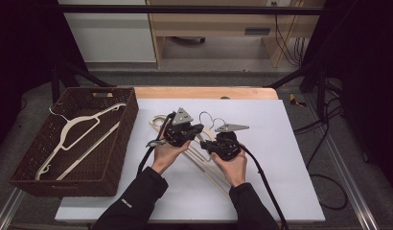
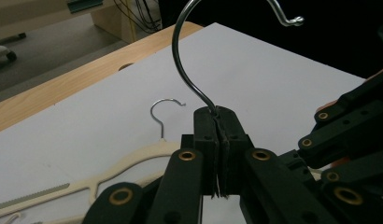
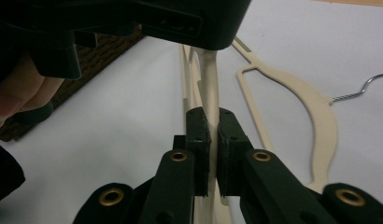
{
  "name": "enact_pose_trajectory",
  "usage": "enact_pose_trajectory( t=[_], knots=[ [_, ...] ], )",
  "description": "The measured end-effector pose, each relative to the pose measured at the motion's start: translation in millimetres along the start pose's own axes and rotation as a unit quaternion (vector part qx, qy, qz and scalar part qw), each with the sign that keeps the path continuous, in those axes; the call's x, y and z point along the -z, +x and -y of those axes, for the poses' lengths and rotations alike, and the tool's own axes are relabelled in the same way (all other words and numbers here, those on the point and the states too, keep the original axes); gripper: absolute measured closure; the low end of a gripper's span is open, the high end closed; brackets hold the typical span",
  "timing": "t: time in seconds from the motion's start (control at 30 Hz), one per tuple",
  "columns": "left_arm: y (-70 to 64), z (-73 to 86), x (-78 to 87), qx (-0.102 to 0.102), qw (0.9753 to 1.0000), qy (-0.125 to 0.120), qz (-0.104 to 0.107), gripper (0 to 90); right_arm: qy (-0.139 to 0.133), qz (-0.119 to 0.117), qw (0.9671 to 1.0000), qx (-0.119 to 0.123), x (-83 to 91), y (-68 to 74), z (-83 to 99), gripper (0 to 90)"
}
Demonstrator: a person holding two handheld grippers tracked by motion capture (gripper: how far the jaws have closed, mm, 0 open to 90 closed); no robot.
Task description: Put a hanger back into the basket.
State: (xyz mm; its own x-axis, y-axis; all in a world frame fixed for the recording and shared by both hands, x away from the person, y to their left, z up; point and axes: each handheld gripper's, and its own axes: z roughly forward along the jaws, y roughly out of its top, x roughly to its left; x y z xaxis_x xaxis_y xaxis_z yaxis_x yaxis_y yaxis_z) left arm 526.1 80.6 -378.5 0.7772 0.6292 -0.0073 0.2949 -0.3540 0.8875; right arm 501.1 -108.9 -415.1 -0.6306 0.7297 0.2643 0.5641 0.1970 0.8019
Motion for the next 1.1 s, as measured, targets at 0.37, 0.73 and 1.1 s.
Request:
enact_pose_trajectory(
  t=[0.37, 0.73, 1.1],
  knots=[
    [13.0, -7.3, 64.1, -0.013, 0.9997, -0.018, 0.009, 32.4, -0.017, -0.039, 0.998, 0.046, 27.9, 5.9, -8.6, 86.6],
    [3.5, 8.6, 99.0, -0.077, 0.9967, 0.02, 0.019, 24.3, -0.009, -0.11, 0.987, 0.117, 51.0, 18.5, -11.7, 86.6],
    [-4.7, 23.0, 95.9, -0.107, 0.9892, 0.076, 0.064, 54.5, 0.011, -0.165, 0.9747, 0.15, 56.1, 37.4, -7.9, 86.6]
  ],
)
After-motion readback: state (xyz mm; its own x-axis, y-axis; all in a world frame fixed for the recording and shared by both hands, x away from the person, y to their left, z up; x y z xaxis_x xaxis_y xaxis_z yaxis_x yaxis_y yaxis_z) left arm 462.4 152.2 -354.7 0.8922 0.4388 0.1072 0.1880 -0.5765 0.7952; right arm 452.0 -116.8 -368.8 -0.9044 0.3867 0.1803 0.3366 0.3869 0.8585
